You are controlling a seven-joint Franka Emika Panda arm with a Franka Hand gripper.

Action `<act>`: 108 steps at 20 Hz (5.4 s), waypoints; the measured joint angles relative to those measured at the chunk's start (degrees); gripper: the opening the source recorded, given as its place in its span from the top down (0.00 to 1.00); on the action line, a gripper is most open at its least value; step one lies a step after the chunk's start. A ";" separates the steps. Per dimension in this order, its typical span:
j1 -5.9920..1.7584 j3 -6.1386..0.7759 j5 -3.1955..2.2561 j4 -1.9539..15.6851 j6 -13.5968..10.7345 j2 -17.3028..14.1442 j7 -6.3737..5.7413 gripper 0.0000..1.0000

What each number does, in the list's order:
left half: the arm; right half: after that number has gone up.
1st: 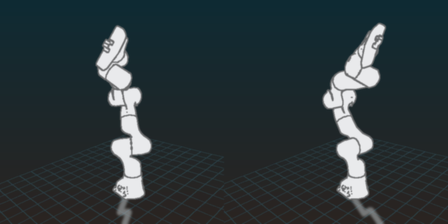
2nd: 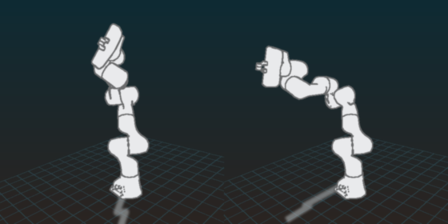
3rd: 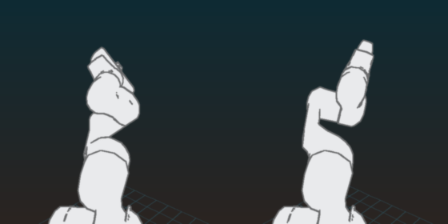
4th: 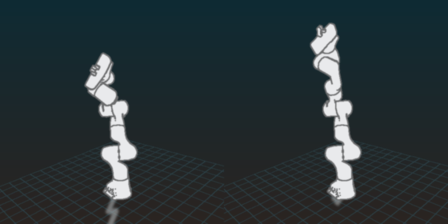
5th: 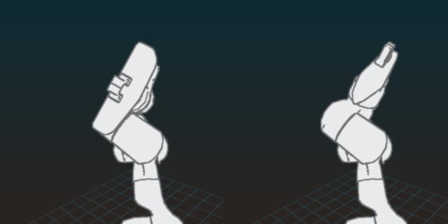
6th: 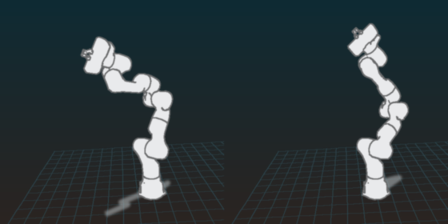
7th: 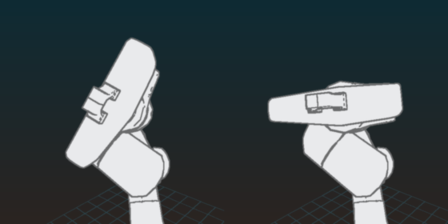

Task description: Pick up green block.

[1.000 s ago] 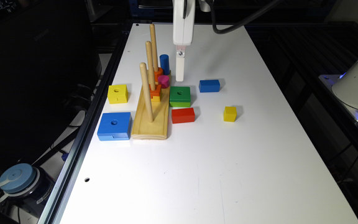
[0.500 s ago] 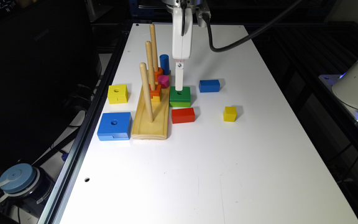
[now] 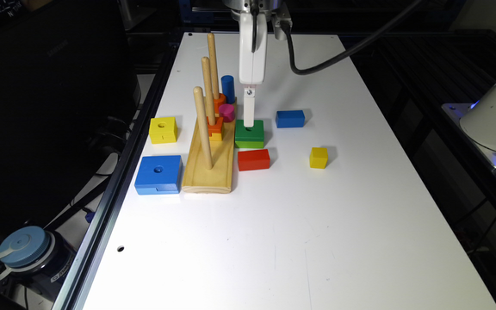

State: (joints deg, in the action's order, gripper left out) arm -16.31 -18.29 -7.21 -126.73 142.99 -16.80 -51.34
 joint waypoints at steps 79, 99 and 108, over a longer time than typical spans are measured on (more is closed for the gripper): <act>0.48 1.67 -4.53 1.07 9.04 -10.26 -2.22 0.00; 1.47 2.50 -8.76 1.36 9.56 -10.99 -6.58 0.00; 1.48 2.49 -8.76 1.36 9.56 -10.98 -6.58 0.00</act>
State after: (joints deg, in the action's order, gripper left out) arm -14.83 -15.81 -15.97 -125.37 152.55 -27.79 -57.92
